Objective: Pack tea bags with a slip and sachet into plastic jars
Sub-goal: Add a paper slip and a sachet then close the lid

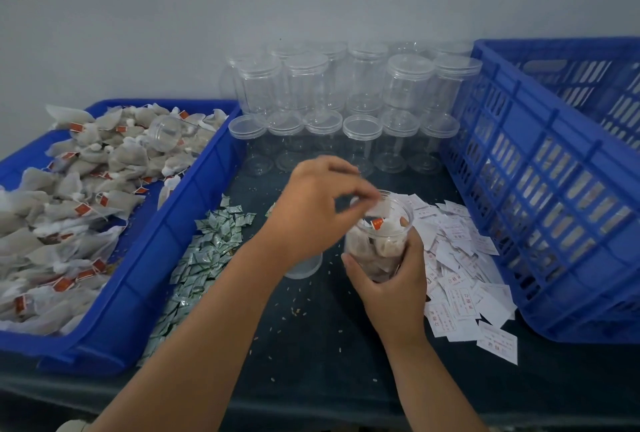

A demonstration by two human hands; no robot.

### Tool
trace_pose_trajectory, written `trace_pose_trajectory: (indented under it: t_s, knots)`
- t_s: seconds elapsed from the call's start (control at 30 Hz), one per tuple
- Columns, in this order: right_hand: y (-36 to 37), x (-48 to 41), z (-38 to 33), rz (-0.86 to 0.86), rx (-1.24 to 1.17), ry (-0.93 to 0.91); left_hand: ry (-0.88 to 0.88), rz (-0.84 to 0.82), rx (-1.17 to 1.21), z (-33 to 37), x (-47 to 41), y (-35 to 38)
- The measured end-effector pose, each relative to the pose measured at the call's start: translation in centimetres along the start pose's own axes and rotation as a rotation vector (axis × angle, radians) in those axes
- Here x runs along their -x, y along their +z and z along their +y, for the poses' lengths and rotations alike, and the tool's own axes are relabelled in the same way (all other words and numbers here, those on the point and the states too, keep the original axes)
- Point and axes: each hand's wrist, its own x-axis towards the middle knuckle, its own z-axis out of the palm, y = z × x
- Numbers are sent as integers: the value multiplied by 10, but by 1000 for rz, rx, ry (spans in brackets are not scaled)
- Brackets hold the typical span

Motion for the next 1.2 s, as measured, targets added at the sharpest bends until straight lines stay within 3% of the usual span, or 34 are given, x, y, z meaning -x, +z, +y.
trace_pose_trajectory:
  t_s: [0.1, 0.17, 0.27, 0.33, 0.37, 0.4, 0.5, 0.53, 0.57, 0.67, 0.8, 0.93, 1.03, 1.07, 1.2]
  knots:
    - [-1, 0, 3, -16, 17, 14, -65, -346, -131, -6, 7, 3]
    - [-1, -1, 2, -38, 32, 23, -111, -408, -114, -8, 10, 3]
    - [-1, -1, 2, -45, 12, 37, -188, -78, 152, -9, 14, 5]
    - [0, 0, 0, -42, 24, 32, -356, 158, 241, -20, 19, 9]
    - [0, 1, -1, -41, 26, 27, -459, 187, 203, -29, 23, 11]
    - [0, 2, -2, -39, 24, 24, -555, 117, 79, -40, 30, 13]
    - [0, 2, -1, -50, 2, 28, -728, -393, -449, -68, 62, 28]
    - [0, 1, 0, -59, 6, 29, -743, -455, -534, -71, 71, 34]
    - [0, 1, 0, -67, 8, 26, -733, -436, -558, -73, 77, 39]
    - [0, 2, -4, -70, 0, 15, -648, -165, -426, -76, 85, 46]
    - [-2, 4, 0, -138, -60, 21, -773, 85, -42, -68, 75, 36]
    - [-4, 5, 2, -267, -48, -30, -777, 327, 397, -49, 55, 21]
    - [-2, 7, -2, -346, 23, -78, -703, 195, 867, -30, 41, 9]
    - [-2, 7, -3, -361, 56, -94, -638, 105, 903, -26, 40, 4]
    - [-1, 6, -5, -380, 125, -124, -352, -225, 328, -17, 43, -8]
